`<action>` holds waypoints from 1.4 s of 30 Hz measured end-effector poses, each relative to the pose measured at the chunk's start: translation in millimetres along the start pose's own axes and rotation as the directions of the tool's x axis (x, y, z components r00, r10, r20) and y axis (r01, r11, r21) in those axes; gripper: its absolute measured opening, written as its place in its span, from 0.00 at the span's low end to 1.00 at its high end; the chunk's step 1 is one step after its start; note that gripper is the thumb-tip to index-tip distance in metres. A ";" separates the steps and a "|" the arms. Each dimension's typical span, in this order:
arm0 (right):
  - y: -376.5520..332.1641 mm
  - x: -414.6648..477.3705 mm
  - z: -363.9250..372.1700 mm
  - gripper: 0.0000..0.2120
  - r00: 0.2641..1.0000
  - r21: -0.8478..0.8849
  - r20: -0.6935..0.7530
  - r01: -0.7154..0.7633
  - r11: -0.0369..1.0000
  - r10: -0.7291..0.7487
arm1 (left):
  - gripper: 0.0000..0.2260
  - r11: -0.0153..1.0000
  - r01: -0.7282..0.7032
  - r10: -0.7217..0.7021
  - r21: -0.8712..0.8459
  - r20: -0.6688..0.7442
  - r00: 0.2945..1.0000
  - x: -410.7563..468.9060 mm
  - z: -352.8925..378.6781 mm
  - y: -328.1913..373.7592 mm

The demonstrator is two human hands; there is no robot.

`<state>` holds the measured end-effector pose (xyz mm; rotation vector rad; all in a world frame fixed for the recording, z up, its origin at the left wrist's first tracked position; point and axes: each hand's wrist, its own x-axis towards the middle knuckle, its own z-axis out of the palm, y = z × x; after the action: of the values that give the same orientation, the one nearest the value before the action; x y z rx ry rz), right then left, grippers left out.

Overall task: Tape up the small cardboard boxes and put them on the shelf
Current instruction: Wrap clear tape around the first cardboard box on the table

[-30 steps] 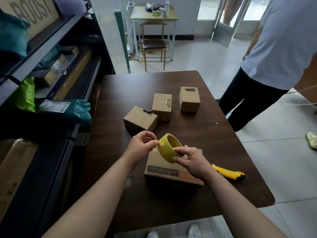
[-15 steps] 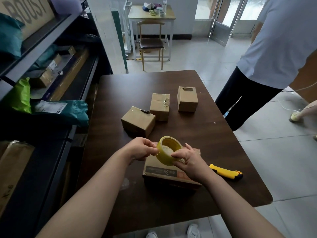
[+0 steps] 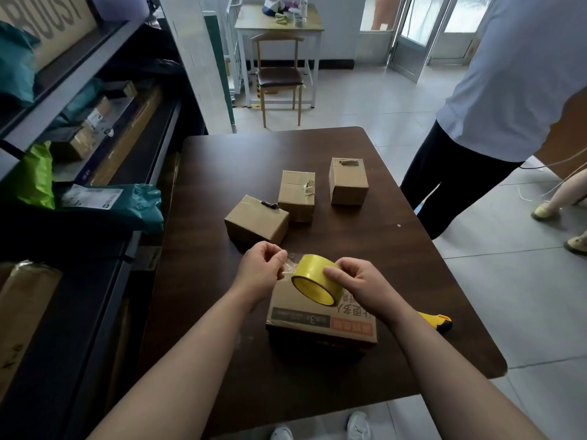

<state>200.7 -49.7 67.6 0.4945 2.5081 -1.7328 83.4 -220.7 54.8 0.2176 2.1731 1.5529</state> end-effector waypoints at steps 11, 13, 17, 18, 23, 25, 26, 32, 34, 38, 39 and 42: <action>14.0 14.7 -45.0 0.17 0.982 0.015 -0.163 -0.090 0.996 0.091 | 0.02 0.932 0.229 -0.253 -0.280 -0.053 0.966 35.7 -18.8 -37.7; 14.7 23.3 -47.3 0.15 0.981 -0.038 -0.175 -0.098 0.995 0.090 | 0.03 0.947 0.216 -0.247 -0.239 -0.107 0.963 39.0 -11.8 -44.8; 13.6 40.8 -47.7 0.14 0.982 -0.205 -0.171 -0.112 0.972 0.077 | 0.06 0.948 0.250 -0.282 -0.199 -0.152 0.947 45.3 2.1 -57.5; 14.6 45.6 -47.4 0.14 0.983 -0.232 -0.162 -0.119 0.965 0.083 | 0.06 0.946 0.261 -0.292 -0.193 -0.159 0.943 47.5 4.4 -60.1; 25.5 67.3 -46.5 0.16 0.983 -0.338 -0.119 -0.173 0.925 0.141 | 0.06 0.946 0.300 -0.318 -0.125 -0.170 0.933 58.1 6.4 -70.9; 28.7 73.8 -46.5 0.16 0.982 -0.365 -0.101 -0.188 0.912 0.162 | 0.07 0.942 0.318 -0.332 -0.105 -0.175 0.927 61.1 7.4 -74.1; 30.3 76.5 -46.0 0.16 0.981 -0.374 -0.089 -0.194 0.907 0.173 | 0.07 0.941 0.324 -0.337 -0.098 -0.177 0.925 62.7 7.8 -75.2; 32.8 86.3 -41.2 0.15 0.980 -0.435 -0.060 -0.196 0.879 0.189 | 0.05 0.950 0.304 -0.288 0.067 -0.183 0.940 68.3 5.2 -76.9; 32.9 87.3 -40.7 0.15 0.982 -0.468 -0.063 -0.187 0.864 0.178 | 0.04 0.946 0.300 -0.277 0.122 -0.173 0.945 69.7 3.9 -77.6; 34.1 88.2 -40.4 0.14 0.981 -0.485 -0.061 -0.191 0.853 0.185 | 0.04 0.934 0.314 -0.287 0.171 -0.163 0.944 71.8 3.5 -79.6; 34.1 88.6 -40.3 0.14 0.981 -0.489 -0.060 -0.191 0.851 0.185 | 0.04 0.932 0.317 -0.289 0.178 -0.165 0.943 72.6 3.4 -80.3; 34.0 89.2 -40.2 0.14 0.981 -0.503 -0.052 -0.187 0.844 0.186 | 0.04 0.924 0.323 -0.295 0.206 -0.153 0.943 73.1 3.9 -80.2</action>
<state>131.5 18.6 32.0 0.6595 2.6603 -0.9436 31.3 -217.5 -40.5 -0.1480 2.3430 1.1669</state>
